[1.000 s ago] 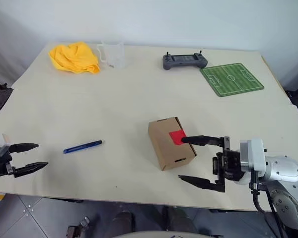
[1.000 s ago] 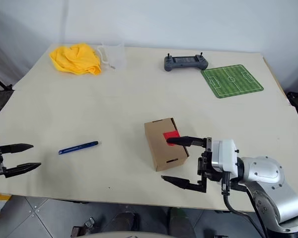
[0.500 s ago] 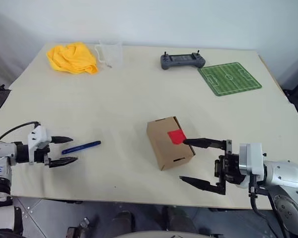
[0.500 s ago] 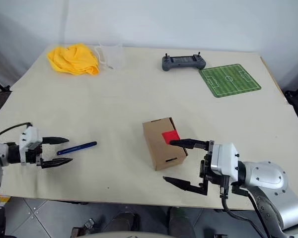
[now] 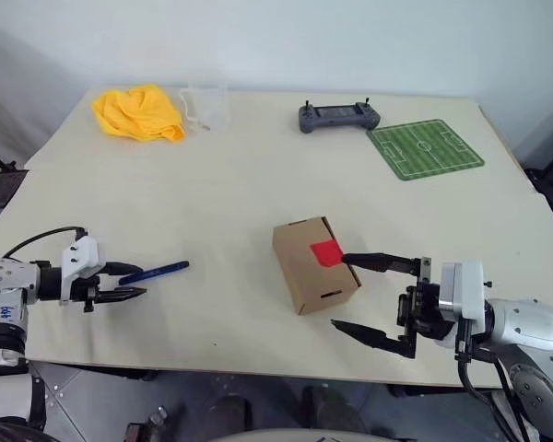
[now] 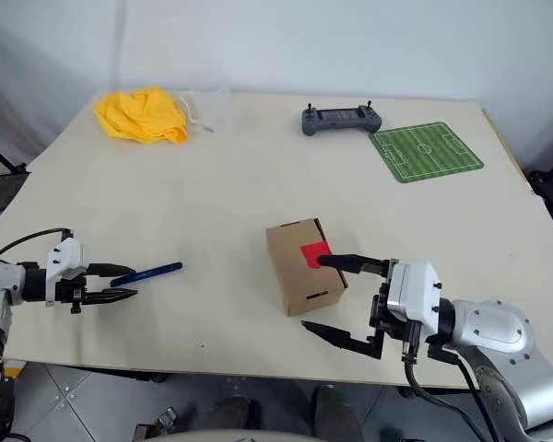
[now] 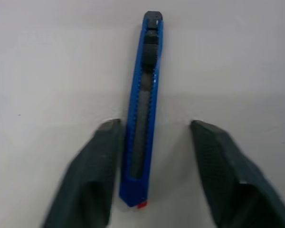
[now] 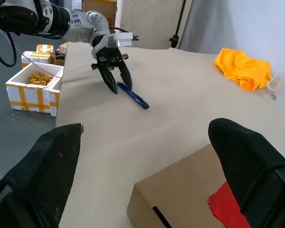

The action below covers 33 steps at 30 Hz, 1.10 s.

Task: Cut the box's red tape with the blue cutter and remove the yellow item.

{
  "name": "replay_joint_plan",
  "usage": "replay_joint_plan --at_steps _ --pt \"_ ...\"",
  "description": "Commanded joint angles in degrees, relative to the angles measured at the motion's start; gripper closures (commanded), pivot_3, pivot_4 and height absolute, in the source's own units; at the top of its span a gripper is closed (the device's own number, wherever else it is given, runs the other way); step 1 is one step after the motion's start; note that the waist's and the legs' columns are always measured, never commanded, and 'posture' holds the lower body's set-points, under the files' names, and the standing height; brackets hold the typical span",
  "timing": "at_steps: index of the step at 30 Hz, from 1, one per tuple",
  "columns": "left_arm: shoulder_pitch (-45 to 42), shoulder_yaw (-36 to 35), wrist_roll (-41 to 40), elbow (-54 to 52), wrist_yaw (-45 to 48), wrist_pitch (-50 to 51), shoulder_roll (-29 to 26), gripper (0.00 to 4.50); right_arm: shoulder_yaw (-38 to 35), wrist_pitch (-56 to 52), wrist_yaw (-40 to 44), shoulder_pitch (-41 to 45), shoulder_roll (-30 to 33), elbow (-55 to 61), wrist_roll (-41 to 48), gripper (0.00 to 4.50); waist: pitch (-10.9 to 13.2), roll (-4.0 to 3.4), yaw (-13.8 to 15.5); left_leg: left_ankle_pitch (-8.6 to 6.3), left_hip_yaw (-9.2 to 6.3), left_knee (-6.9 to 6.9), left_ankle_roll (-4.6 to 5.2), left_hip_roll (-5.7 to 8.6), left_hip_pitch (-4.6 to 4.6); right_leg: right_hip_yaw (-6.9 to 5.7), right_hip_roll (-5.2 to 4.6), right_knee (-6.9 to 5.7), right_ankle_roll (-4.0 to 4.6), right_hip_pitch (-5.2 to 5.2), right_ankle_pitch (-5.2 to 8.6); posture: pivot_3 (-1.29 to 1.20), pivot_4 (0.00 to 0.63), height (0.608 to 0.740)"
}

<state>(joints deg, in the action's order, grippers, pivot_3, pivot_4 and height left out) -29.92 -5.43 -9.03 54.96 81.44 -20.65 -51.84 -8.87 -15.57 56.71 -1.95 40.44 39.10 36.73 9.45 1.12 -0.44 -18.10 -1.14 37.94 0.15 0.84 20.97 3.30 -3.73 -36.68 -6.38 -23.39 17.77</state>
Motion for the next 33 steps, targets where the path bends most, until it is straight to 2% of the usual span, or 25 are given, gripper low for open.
replay_joint_plan --at_steps 1,4,10,22,26,33 --pt "1.51 1.68 2.49 0.62 -1.54 0.25 0.56 2.24 0.44 -0.36 -0.1 1.03 0.76 1.75 1.46 0.0 0.0 0.0 -0.01 0.01 -0.01 0.0 0.01 0.0 0.0 0.03 -0.02 -0.01 0.0 0.0 0.0 0.0 0.15 0.74" --pt "1.97 2.07 2.74 -0.01 -2.2 0.67 0.71 2.24 0.86 -0.7 -0.12 1.77 0.7 1.53 1.54 0.0 -0.04 -0.06 0.06 0.01 -0.04 0.01 0.01 0.0 0.0 0.03 -0.04 -0.03 0.0 -0.01 0.0 0.0 0.15 0.74" --pt "3.02 2.25 2.81 -0.82 -4.16 1.19 0.95 3.88 1.42 -1.32 -0.24 2.66 0.73 1.51 1.87 0.0 -0.23 -0.38 0.12 0.01 -0.04 0.0 0.01 0.0 0.01 0.04 -0.06 -0.03 0.0 -0.03 0.0 0.0 0.15 0.74" --pt "4.32 3.33 3.33 -3.4 -6.98 3.32 1.04 3.88 2.34 -2.29 0.03 4.52 0.52 0.82 2.19 0.0 -0.36 -0.61 0.2 0.01 -0.07 0.0 0.02 0.0 0.0 0.03 -0.12 -0.06 0.04 -0.02 0.02 0.0 0.15 0.74" --pt "5.55 3.38 2.91 -5.3 -7.38 4.93 1.25 4.05 2.7 -2.62 0.16 5.12 0.47 0.5 2.4 0.0 -0.45 -0.76 0.19 0.01 -0.08 -0.01 0.02 0.0 0.01 0.02 -0.16 -0.02 0.05 0.0 0.03 0.0 0.15 0.74" --pt "7.13 2.17 0.71 -11.16 -7.15 6.6 1.64 4.05 2.75 -3.45 -0.08 5.43 0.4 0.58 2.8 0.0 -0.51 -0.87 0.23 0.02 -0.11 -0.15 0.02 0.0 0.04 0.0 -0.23 0.15 0.07 0.0 0.04 0.0 0.15 0.74"
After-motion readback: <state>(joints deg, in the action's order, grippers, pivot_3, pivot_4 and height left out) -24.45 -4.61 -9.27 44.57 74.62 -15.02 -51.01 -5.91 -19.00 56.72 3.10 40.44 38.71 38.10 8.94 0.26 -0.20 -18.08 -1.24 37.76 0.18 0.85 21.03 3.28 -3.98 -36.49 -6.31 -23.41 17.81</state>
